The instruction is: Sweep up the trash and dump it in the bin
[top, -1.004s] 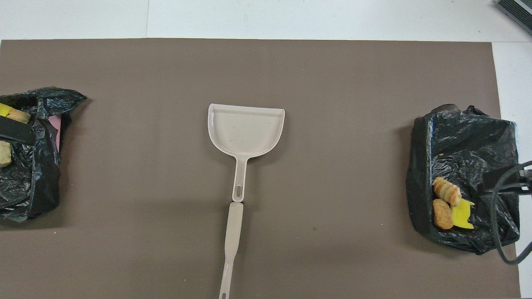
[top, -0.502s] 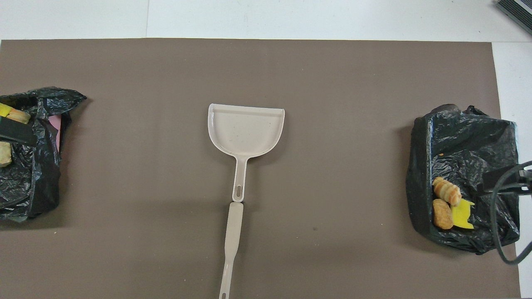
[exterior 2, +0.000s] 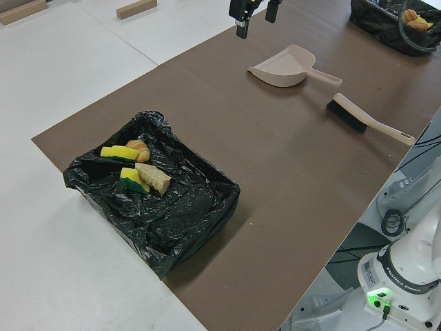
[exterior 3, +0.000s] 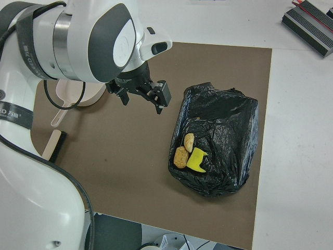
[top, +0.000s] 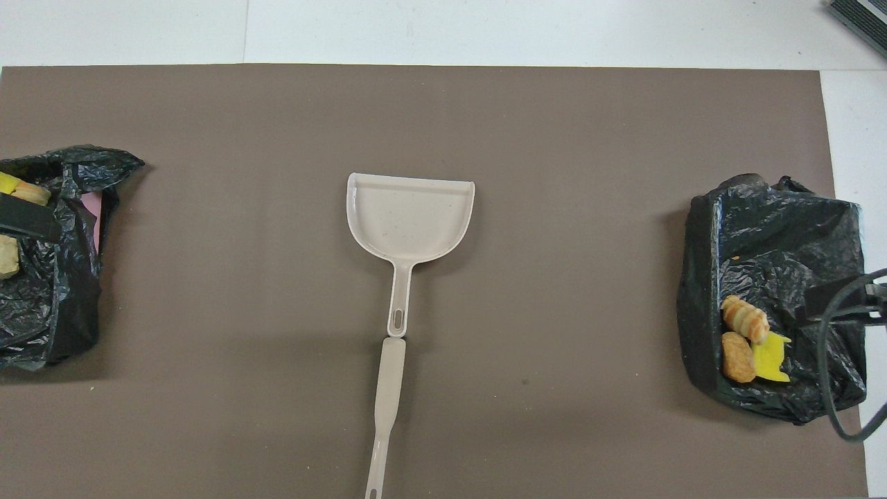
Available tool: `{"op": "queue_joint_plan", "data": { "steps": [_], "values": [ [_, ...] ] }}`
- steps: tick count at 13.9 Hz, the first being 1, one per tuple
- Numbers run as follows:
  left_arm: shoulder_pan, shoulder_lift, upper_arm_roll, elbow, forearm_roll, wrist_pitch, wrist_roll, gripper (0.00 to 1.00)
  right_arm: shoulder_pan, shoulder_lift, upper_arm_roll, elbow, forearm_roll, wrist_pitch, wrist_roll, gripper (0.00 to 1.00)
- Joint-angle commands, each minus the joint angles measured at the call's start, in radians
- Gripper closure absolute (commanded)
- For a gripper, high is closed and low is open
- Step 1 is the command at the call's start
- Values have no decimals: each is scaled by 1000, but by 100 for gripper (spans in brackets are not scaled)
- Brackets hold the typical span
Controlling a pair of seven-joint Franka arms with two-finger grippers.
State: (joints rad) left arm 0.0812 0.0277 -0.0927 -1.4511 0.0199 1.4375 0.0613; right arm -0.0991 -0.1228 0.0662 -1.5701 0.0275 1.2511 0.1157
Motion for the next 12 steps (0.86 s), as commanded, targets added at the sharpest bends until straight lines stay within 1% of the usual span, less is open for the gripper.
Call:
{"op": "queue_joint_plan", "data": {
  "steps": [1, 12],
  "values": [
    [2, -6, -2, 6, -8, -8, -6, 0, -14, -21, 4, -21, 9, -7, -30, 0],
    [2, -6, -1, 5, -6, -6, -6, 0, -1, -20, 6, -19, 9, 1, -22, 0]
  ]
}}
